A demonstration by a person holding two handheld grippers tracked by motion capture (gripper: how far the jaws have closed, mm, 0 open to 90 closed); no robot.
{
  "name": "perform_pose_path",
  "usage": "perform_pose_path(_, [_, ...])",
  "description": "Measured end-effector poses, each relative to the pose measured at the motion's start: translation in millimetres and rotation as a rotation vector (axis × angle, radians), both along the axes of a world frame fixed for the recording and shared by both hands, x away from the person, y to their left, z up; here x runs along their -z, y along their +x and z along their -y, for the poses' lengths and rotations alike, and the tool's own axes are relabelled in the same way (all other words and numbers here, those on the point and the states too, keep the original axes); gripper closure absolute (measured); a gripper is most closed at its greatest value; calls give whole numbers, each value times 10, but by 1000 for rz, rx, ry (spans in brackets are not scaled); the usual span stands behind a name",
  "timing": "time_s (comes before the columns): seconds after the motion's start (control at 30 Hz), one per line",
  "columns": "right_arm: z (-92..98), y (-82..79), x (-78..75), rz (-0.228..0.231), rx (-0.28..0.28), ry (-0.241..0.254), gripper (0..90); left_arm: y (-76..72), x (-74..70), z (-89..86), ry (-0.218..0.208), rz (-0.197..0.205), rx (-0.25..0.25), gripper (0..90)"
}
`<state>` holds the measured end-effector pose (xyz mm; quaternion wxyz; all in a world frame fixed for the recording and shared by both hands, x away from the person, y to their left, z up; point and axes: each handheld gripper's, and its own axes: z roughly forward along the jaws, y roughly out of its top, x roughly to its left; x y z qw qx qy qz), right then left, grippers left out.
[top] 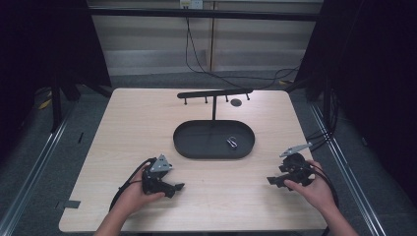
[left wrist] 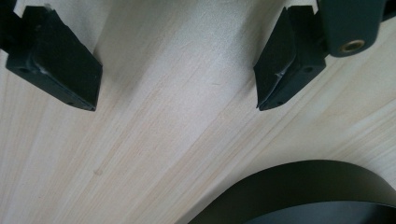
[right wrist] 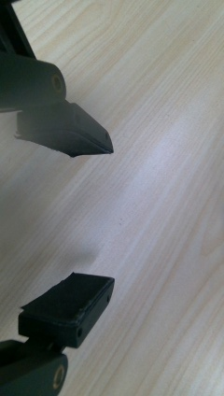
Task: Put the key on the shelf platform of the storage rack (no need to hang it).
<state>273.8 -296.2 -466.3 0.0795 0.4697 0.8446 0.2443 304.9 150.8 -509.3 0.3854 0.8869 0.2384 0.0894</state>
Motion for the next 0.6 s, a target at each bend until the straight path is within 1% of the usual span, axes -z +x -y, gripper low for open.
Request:
perform_pose_path(0.07, [7,-9,16,-1,-6,-1,297,0,0,0,0,0,0,147])
perform_pose_path(0.1, [5,-17,23,-9,1,1,298,0,0,0,0,0,0,147])
perform_pose_path(0.17, [19,-27,42,-2,-11,-2,299,0,0,0,0,0,0,147])
perform_pose_path(0.23, [17,-37,47,-6,-4,1,299,0,0,0,0,0,0,147])
perform_pose_path(0.27, [31,-47,67,-2,-19,-6,300,0,0,0,0,0,0,147])
perform_pose_path(0.4, [33,-61,104,-20,-16,-13,312,0,0,0,0,0,0,147])
perform_pose_path(0.5, [22,-57,121,-23,-24,-22,317,-1,1,1,0,0,-1,147])
perform_pose_path(0.57, [7,-53,121,-19,-23,-21,323,-1,0,1,0,0,-1,146])
perform_pose_path(0.6, [-35,-28,106,-3,-33,-22,326,-1,1,1,-1,0,-1,147])
